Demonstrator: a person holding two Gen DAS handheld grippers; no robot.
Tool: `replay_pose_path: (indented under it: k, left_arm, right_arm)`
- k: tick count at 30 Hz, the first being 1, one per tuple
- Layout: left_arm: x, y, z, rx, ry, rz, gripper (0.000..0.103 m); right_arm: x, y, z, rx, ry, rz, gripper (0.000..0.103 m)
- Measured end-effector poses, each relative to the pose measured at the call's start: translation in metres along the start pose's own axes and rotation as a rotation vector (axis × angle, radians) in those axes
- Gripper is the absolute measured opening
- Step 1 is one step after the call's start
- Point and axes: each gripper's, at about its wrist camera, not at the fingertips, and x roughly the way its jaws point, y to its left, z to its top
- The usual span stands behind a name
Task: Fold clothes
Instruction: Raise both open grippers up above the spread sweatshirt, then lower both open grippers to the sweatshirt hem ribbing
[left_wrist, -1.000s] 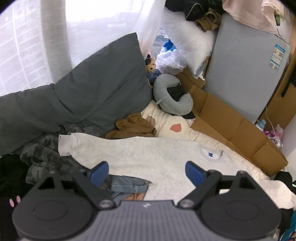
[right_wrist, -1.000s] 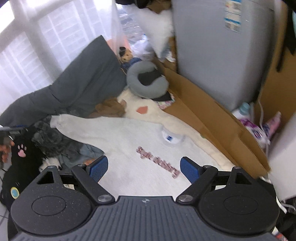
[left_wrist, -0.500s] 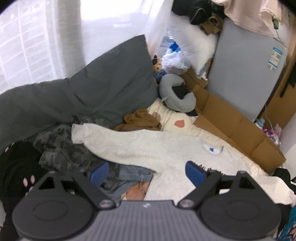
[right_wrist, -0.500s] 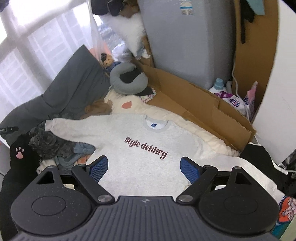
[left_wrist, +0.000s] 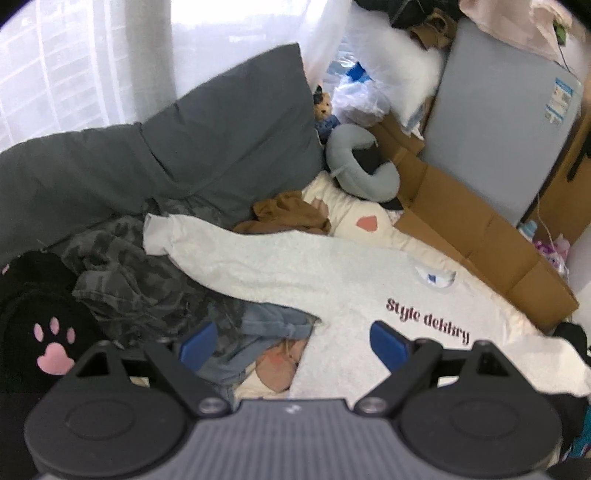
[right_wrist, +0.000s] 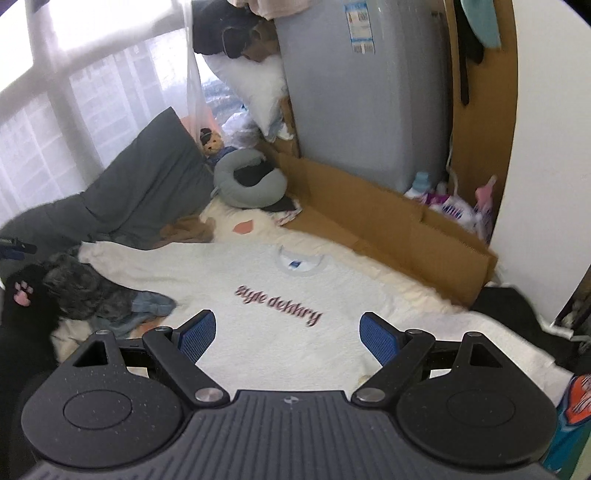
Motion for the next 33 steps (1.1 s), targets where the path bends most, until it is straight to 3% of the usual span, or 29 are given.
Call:
replay_pose_path:
  k: [3, 9, 14, 17, 26, 33]
  left_arm:
    - [0.008, 0.002, -0.010, 0.026, 0.008, -0.001, 0.091]
    - [0.028, 0.010, -0.031, -0.004, 0.003, -0.010, 0.091]
    - [0.061, 0.019, -0.051, -0.080, 0.064, 0.014, 0.090]
    - [0.077, 0.021, -0.064, -0.095, 0.088, 0.010, 0.090]
    - [0.114, 0.022, -0.103, -0.050, 0.138, 0.010, 0.088]
    - [0.139, 0.031, -0.124, -0.017, 0.161, 0.018, 0.087]
  right_arm:
    - [0.000, 0.005, -0.014, -0.021, -0.024, -0.014, 0.089]
    - [0.006, -0.006, -0.051, 0.060, -0.032, -0.038, 0.089]
    - [0.020, -0.019, -0.094, 0.141, -0.001, -0.116, 0.089]
    - [0.028, -0.030, -0.119, 0.218, 0.025, -0.109, 0.089]
    - [0.047, -0.052, -0.171, 0.310, 0.064, -0.133, 0.089]
    - [0.073, -0.054, -0.205, 0.311, 0.109, -0.128, 0.089]
